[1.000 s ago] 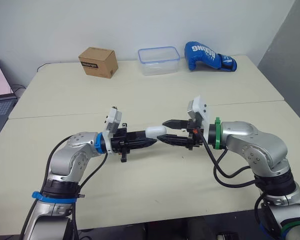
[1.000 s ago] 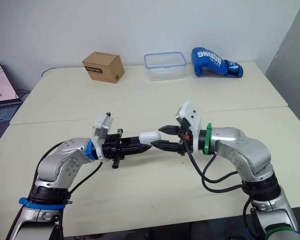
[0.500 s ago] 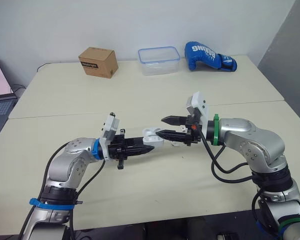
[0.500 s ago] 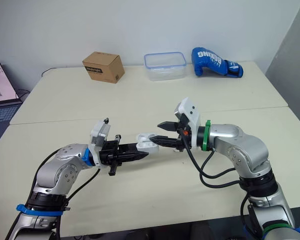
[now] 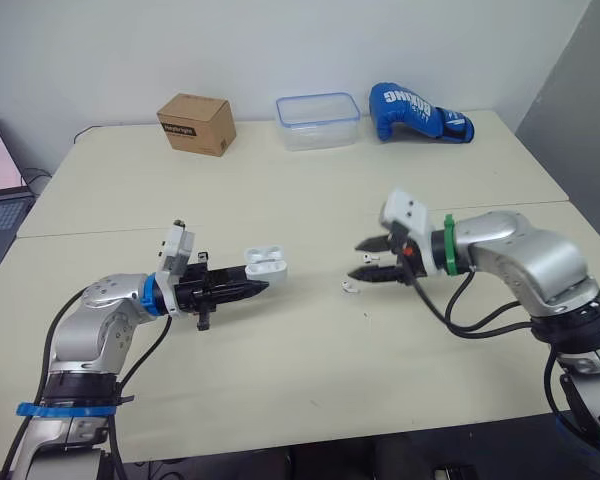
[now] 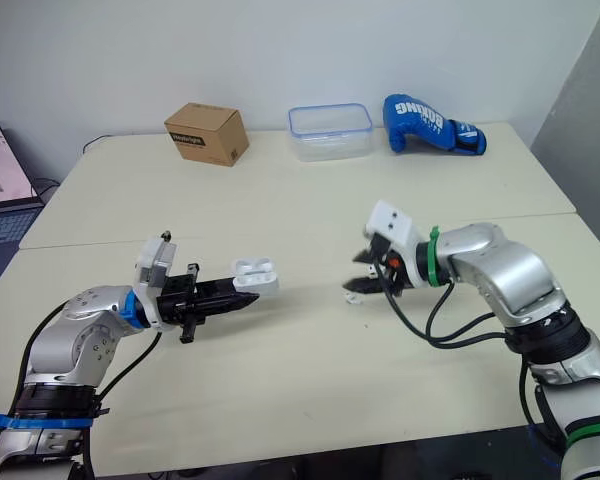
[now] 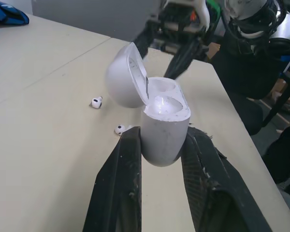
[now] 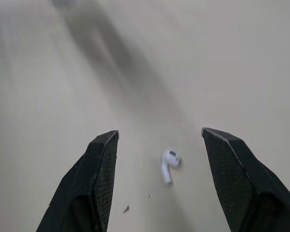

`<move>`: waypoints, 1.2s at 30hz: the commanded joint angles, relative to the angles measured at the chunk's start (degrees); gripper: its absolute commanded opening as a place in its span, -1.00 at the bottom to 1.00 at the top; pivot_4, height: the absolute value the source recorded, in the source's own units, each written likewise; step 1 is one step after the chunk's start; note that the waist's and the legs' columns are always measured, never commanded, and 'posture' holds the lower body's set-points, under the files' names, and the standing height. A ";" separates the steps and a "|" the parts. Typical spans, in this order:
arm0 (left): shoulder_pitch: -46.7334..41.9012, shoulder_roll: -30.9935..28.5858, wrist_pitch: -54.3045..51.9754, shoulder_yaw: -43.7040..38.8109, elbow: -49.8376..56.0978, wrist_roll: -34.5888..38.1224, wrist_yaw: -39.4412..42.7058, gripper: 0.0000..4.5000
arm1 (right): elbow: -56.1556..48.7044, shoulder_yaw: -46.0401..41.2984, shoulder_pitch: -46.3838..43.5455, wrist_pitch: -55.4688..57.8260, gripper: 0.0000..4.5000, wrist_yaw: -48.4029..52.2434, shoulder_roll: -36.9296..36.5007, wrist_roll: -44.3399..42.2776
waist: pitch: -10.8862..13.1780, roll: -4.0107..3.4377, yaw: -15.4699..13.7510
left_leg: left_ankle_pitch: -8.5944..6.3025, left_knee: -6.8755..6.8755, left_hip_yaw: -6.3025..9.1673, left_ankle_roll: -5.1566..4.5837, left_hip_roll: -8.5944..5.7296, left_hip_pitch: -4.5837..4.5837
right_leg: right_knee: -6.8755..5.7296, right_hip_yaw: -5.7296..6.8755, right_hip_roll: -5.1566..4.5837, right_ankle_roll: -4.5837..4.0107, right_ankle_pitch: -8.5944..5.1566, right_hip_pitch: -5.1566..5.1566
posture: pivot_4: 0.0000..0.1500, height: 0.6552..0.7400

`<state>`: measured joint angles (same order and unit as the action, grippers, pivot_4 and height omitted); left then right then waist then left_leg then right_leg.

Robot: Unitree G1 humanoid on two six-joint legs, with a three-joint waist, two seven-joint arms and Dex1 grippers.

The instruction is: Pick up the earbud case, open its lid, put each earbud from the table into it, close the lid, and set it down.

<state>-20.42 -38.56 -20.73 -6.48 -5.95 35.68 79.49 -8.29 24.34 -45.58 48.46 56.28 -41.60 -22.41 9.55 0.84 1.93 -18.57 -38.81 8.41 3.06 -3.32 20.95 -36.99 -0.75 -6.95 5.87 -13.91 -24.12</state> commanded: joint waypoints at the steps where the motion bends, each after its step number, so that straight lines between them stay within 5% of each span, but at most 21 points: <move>1: 0.27 -0.61 0.83 -1.92 1.68 0.97 0.26 -0.64 | 2.36 2.56 -1.54 -5.72 0.26 2.66 0.88 4.91 | 0.00 0.00 0.03 | 0.00 0.00 0.00 0.00 0.00 0.00 | 0.00 0.01 0.00 0.00 0.00 0.00 | 1.00 0.78; 24: 6.42 -1.10 -1.93 -3.76 11.26 3.31 -4.70 -0.64 | 22.02 6.56 -2.45 -19.61 0.26 7.38 11.51 21.18 | 0.00 0.00 0.09 | 0.00 0.00 0.03 0.03 0.01 -0.03 | -0.02 -0.01 0.00 -0.01 0.00 -0.01 | 1.00 0.78; 27: 6.34 -1.10 -2.02 -3.55 11.40 3.27 -4.85 -0.64 | 22.10 6.24 -2.34 -19.51 0.01 7.37 11.87 21.87 | 0.00 0.00 0.08 | 0.00 0.01 0.03 0.02 0.01 -0.03 | -0.03 -0.02 0.00 -0.01 0.00 -0.01 | 1.00 0.78; 32: 6.12 -1.06 -1.97 -3.18 11.24 3.08 -4.81 -0.64 | 21.92 5.87 -2.14 -19.56 -0.76 7.56 11.92 22.90 | 0.00 -0.01 0.09 | 0.00 0.00 0.03 0.02 0.01 -0.03 | -0.03 -0.02 0.00 -0.01 0.00 0.00 | 1.00 0.78; 36: 5.78 -0.76 -1.98 -2.74 11.17 2.90 -4.96 -0.64 | 21.77 5.79 -2.20 -19.27 -0.83 7.58 11.67 23.44 | 0.00 -0.01 0.08 | 0.00 0.00 0.04 0.02 0.01 -0.03 | -0.03 -0.01 0.00 -0.01 0.00 0.00 | 1.00 0.78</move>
<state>-13.86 -38.93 -23.22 -8.53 3.83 37.92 74.44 13.79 30.96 -47.63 29.13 63.85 -29.37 -0.67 9.54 0.83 2.01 -18.57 -38.81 8.44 3.09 -3.32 20.92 -37.02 -0.77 -6.95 5.86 -13.90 -24.12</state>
